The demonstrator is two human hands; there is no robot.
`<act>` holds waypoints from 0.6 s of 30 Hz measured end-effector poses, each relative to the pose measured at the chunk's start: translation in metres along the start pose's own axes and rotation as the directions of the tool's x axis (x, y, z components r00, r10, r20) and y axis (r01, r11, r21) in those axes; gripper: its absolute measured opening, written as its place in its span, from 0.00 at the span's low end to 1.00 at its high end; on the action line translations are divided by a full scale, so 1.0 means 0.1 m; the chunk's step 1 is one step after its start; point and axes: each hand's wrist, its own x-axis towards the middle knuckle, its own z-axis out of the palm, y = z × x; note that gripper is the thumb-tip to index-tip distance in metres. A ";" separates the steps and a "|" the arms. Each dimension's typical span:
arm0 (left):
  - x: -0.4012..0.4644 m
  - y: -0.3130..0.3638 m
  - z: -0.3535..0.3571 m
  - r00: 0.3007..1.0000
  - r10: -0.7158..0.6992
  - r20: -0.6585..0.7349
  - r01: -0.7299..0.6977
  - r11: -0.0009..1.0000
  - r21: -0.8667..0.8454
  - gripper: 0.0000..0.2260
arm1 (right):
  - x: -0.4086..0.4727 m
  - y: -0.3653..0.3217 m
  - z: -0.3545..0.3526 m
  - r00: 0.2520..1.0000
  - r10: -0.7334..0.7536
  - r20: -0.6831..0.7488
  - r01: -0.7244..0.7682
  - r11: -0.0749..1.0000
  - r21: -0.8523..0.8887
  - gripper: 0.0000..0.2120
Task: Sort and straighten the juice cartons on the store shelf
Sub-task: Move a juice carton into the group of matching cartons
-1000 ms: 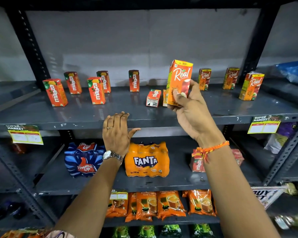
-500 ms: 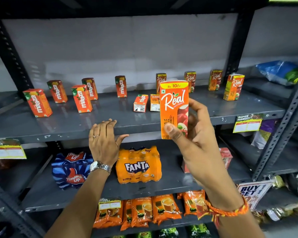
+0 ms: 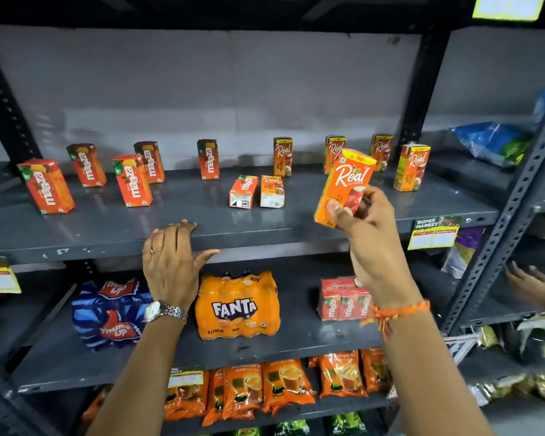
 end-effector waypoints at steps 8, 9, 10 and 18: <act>0.07 0.28 -0.04 0.983 0.183 0.012 -0.182 0.981 -0.072 0.34 | 1.29 0.22 -0.27 0.975 -0.006 -0.221 -0.056 0.961 -0.272 0.24; 0.06 0.33 -0.03 0.985 0.175 -0.004 -0.174 0.981 -0.089 0.33 | 1.42 0.25 -0.29 0.972 0.003 -0.236 -0.079 0.947 -0.312 0.24; 0.05 0.36 -0.02 0.987 0.160 -0.021 -0.161 0.981 -0.104 0.32 | 1.53 0.27 -0.32 0.970 0.006 -0.245 -0.096 0.929 -0.356 0.25; 0.05 0.39 0.07 0.990 0.097 -0.102 -0.112 0.982 -0.151 0.29 | 2.02 0.43 -0.43 0.979 0.073 -0.190 -0.173 0.793 -0.584 0.25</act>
